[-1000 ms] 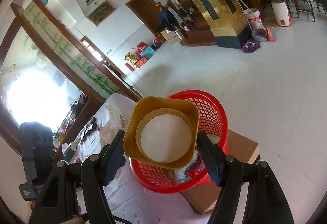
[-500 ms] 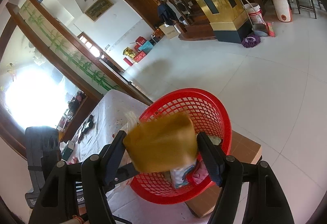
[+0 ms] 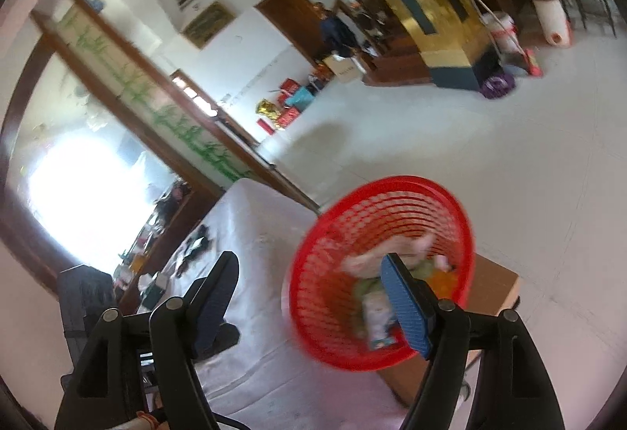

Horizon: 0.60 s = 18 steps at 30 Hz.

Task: Collect trash
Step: 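Move both open tools back over the table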

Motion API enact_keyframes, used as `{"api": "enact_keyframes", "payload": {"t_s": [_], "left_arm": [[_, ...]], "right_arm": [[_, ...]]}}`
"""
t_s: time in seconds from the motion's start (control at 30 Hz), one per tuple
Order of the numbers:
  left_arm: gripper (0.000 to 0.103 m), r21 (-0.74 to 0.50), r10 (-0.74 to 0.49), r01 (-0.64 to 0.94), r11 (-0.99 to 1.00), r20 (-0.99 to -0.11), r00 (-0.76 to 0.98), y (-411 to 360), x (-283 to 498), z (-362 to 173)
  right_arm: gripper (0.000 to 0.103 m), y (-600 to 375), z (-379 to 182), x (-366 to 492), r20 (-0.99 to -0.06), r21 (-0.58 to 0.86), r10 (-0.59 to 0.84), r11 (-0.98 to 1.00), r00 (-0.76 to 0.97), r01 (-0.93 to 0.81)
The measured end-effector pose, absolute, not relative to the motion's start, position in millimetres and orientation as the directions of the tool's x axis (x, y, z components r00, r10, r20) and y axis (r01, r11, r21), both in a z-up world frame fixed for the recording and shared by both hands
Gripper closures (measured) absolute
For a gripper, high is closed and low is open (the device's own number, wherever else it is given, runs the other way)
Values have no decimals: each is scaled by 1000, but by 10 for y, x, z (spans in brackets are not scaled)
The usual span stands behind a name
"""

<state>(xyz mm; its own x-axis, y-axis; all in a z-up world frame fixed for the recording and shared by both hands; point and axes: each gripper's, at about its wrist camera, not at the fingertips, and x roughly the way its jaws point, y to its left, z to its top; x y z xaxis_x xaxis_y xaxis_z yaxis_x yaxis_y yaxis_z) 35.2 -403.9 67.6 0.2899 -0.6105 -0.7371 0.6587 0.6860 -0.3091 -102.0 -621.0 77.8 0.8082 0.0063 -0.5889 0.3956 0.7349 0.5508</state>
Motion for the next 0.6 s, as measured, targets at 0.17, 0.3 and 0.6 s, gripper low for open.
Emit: {"api": "enact_keyframes", "payload": {"t_s": [0.17, 0.3, 0.6], "left_arm": [[26, -277, -558, 543, 793, -689, 463, -3105, 246, 915], [26, -250, -477, 429, 868, -659, 582, -2327, 206, 1078], [25, -276, -345, 216, 937, -618, 707, -848, 198, 1089]], "right_arm": [[22, -5588, 1066, -860, -553, 531, 85, 803, 829, 272], [21, -5015, 1196, -663, -546, 502, 157, 848, 823, 171], [19, -3950, 1214, -162, -573, 445, 270, 895, 774, 18]]}}
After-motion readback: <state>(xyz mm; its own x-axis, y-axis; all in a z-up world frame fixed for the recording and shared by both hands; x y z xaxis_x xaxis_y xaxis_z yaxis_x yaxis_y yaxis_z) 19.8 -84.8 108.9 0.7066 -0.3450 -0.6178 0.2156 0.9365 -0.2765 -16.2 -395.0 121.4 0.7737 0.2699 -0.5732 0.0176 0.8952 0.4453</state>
